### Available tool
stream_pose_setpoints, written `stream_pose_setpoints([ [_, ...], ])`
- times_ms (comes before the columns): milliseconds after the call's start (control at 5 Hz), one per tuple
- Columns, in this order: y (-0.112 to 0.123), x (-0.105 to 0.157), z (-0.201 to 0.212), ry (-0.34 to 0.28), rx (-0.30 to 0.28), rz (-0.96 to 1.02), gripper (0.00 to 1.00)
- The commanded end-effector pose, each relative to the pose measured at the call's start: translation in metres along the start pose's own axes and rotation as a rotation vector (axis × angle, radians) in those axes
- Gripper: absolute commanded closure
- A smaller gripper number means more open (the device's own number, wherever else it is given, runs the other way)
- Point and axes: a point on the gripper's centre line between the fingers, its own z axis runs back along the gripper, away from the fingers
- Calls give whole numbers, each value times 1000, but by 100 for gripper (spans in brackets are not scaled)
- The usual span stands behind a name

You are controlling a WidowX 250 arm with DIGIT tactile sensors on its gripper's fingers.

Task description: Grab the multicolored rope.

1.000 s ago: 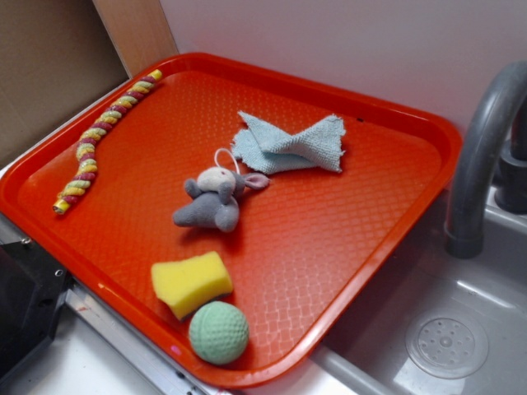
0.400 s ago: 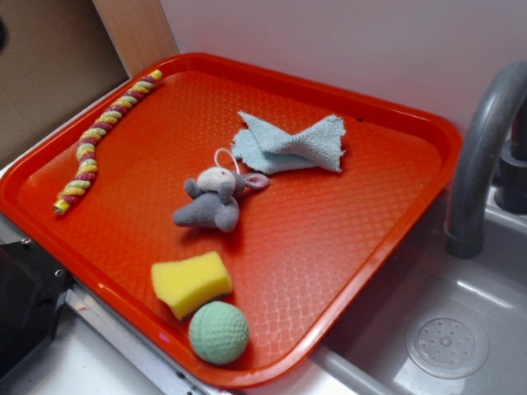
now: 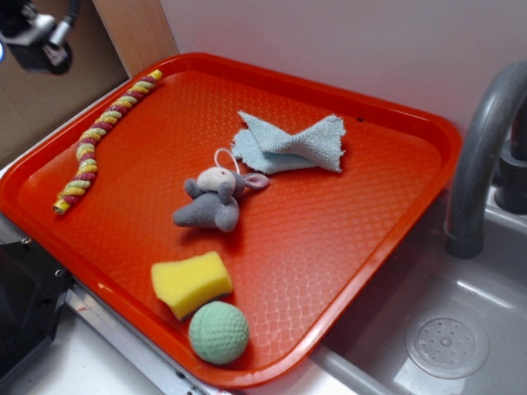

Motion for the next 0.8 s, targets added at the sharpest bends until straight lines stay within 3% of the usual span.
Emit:
stream_pose_setpoints([
  [0, 23, 25, -45, -32, 86, 134, 0],
  [200, 24, 23, -62, -21, 85, 130, 0],
  [600, 30, 12, -98, 23, 170, 117, 0],
])
